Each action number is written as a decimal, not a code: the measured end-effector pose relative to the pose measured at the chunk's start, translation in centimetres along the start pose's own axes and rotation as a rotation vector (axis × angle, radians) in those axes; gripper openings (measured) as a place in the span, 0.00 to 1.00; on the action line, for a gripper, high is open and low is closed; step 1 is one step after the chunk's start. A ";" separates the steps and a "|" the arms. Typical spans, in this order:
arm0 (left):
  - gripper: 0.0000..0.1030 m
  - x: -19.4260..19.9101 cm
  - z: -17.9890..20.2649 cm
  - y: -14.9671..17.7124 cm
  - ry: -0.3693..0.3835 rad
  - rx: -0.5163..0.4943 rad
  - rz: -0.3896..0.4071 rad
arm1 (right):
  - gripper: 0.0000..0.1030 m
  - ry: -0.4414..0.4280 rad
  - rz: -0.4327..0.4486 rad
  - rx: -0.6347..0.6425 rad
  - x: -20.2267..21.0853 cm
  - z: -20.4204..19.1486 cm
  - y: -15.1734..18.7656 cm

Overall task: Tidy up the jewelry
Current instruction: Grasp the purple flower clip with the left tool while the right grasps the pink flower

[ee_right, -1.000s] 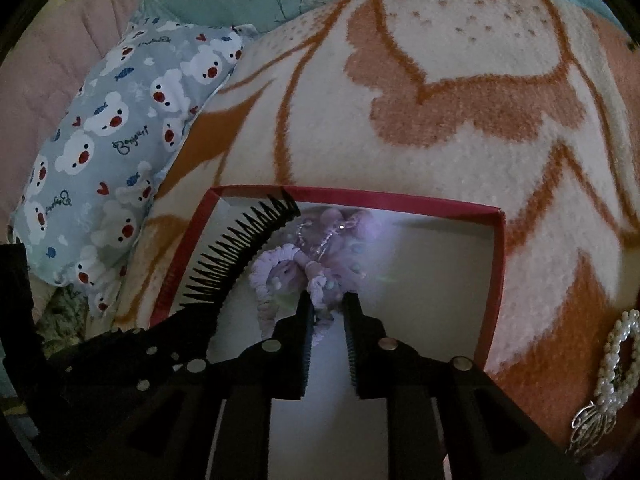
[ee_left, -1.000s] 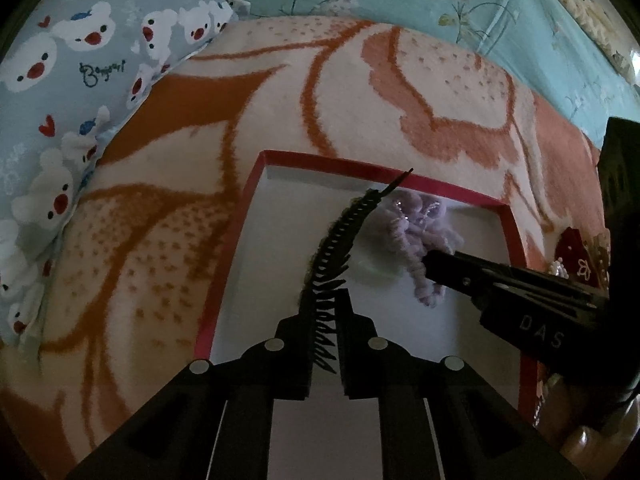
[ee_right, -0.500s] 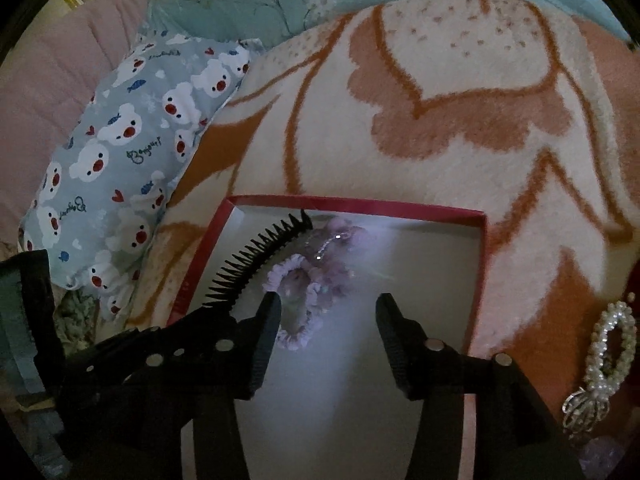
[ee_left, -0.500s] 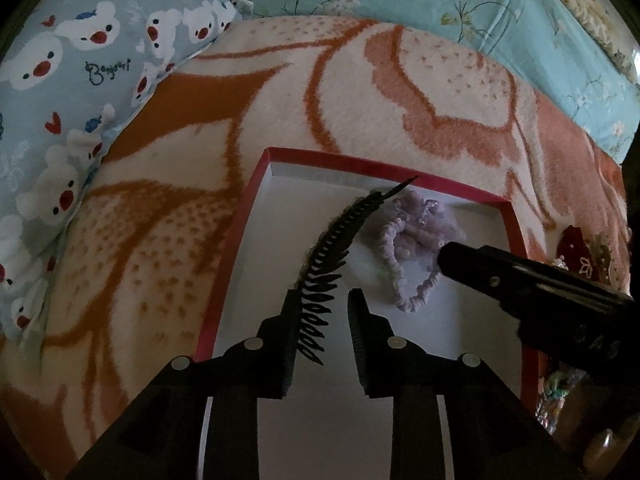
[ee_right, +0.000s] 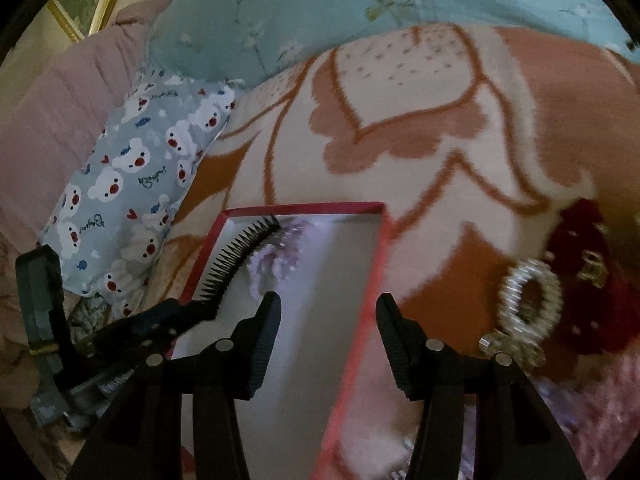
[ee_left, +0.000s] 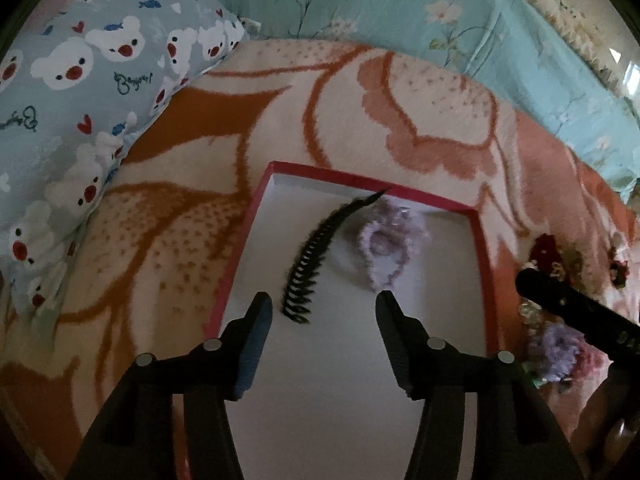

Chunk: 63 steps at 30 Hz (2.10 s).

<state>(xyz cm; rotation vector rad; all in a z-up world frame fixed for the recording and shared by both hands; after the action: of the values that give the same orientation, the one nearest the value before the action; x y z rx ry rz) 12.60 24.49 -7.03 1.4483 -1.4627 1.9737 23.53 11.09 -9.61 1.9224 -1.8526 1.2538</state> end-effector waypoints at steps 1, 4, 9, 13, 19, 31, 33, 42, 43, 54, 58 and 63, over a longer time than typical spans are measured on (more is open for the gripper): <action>0.53 0.4 0.1 0.2 0.008 0.001 0.002 | 0.50 0.007 0.004 -0.005 0.6 0.4 0.2; 0.53 1.7 0.9 0.7 0.030 -0.007 0.006 | 0.50 0.033 0.018 -0.030 2.5 1.9 0.7; 0.54 3.4 2.9 1.7 0.068 -0.037 0.008 | 0.50 0.076 0.053 -0.062 6.3 4.5 1.4; 0.54 4.5 4.7 2.4 0.099 -0.069 0.002 | 0.51 0.106 0.080 -0.085 9.1 6.4 2.1; 0.55 5.6 7.5 3.2 0.149 -0.126 -0.004 | 0.51 0.156 0.113 -0.120 12.6 9.3 3.3; 0.57 5.7 12.9 4.2 0.211 -0.229 -0.029 | 0.52 0.236 0.117 -0.186 15.7 13.8 6.5; 0.57 5.3 13.7 4.3 0.218 -0.239 -0.036 | 0.52 0.237 0.112 -0.187 15.7 13.9 6.8; 0.57 2.1 17.9 4.7 0.249 -0.281 -0.080 | 0.52 0.225 0.085 -0.199 14.2 14.6 7.4; 0.57 1.7 18.3 4.8 0.251 -0.284 -0.087 | 0.52 0.224 0.083 -0.198 14.1 14.6 7.5; 0.12 -0.7 21.2 6.1 0.279 -0.339 -0.122 | 0.11 0.227 0.094 -0.195 14.4 14.6 7.8; 0.06 0.2 20.5 6.2 0.282 -0.336 -0.098 | 0.09 0.218 0.119 -0.194 15.3 14.1 7.6; 0.05 2.0 18.7 6.2 0.271 -0.311 -0.062 | 0.08 0.207 0.149 -0.180 16.3 13.0 7.2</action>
<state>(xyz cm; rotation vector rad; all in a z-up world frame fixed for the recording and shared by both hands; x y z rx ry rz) 17.47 5.39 -9.16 1.0383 -1.4999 1.7313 20.42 -10.71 -9.70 1.5275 -1.9547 1.2280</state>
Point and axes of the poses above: each gripper's, at about its wrist camera, not at the fingertips, and x roughly against the way its jaws point, z to its right, y to its underside, the point moved 5 cm from there along -x, roughly the way its jaws point, and after that the axes turned 11 degrees about -y, right-handed, at the moved point
